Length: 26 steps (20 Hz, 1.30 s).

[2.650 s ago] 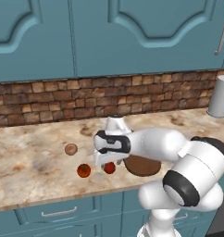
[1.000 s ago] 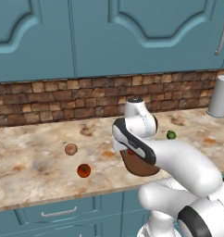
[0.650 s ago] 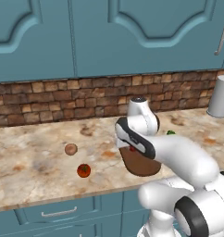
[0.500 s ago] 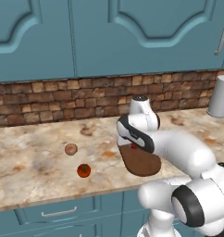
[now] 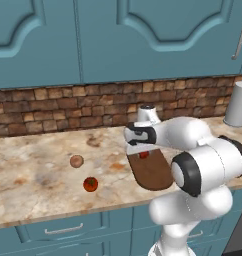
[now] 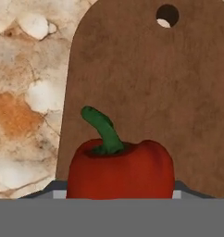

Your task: Place the avocado, onion, tomato, and bell pepper on the cutting board.

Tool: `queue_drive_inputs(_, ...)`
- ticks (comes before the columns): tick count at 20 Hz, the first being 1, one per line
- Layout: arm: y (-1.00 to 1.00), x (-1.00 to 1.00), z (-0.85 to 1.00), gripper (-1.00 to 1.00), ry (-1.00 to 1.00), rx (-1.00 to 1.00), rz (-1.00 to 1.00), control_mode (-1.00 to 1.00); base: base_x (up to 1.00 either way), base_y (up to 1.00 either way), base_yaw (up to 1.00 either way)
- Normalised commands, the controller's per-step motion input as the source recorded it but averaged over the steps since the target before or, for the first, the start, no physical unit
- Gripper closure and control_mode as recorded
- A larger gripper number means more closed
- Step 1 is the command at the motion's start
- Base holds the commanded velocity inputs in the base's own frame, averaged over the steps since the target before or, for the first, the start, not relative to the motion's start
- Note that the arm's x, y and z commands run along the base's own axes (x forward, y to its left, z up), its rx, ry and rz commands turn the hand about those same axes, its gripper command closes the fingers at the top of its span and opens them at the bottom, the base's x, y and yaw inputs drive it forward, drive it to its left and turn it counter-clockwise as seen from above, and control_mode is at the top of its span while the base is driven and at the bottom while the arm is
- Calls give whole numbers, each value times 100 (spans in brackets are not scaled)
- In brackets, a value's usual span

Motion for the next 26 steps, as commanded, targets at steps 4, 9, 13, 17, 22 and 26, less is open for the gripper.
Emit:
queue_drive_inputs(4,0,49,-55,100,10,0,0,-100,0,0,0)
queue_drive_inputs(9,0,30,-47,100,5,0,0,-100,0,0,0)
queue_drive_inputs(13,0,6,-39,100,2,0,0,-100,0,0,0)
queue_drive_inputs(17,8,0,-47,-100,2,0,0,-100,0,0,0)
queue_drive_inputs(22,0,-1,-3,-100,0,0,0,-100,0,0,0)
queue_drive_inputs(26,0,-7,26,-100,-5,-1,0,-100,0,0,0)
